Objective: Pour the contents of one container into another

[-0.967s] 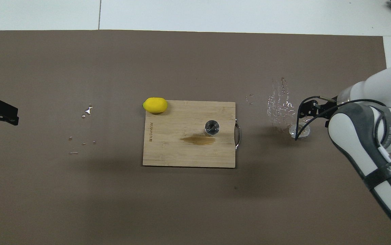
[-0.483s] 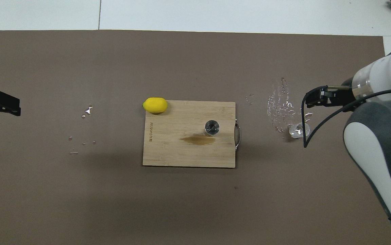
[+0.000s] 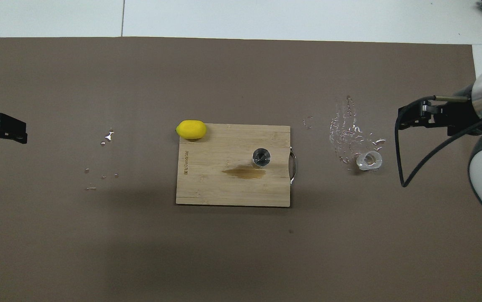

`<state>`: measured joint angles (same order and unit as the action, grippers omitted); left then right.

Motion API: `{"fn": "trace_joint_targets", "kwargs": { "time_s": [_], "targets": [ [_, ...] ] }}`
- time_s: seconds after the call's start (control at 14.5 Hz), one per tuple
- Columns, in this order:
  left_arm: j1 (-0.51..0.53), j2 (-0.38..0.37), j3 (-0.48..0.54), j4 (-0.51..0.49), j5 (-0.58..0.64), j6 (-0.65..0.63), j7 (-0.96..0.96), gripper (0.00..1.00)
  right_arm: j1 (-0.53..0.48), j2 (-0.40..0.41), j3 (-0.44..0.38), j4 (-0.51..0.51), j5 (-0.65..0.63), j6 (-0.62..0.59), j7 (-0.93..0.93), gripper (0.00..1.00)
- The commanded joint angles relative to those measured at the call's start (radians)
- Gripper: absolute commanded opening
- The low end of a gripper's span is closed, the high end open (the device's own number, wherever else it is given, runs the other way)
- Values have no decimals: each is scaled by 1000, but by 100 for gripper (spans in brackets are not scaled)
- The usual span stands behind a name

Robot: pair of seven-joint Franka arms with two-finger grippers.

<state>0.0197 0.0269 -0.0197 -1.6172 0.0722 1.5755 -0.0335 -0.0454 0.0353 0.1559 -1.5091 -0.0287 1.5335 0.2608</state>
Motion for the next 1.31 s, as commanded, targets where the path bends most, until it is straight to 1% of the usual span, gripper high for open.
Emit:
{"fn": "trace_joint_targets", "kwargs": {
  "time_s": [0.0,0.14,0.41,1.24],
  "targets": [
    [-20,-35,17,-41,-11,15,-11,100,-14,-44,1,-84,-2,10,-21,100],
    [-20,-36,17,-41,-11,17,-11,100,-11,-89,1,-169,-2,36,-26,100],
    [-20,-36,17,-46,-11,20,-12,100,-8,-86,1,-166,-2,68,-25,100],
    [-20,-36,17,-46,-11,20,-11,100,-1,-86,2,-166,0,68,-23,100]
  ]
}}
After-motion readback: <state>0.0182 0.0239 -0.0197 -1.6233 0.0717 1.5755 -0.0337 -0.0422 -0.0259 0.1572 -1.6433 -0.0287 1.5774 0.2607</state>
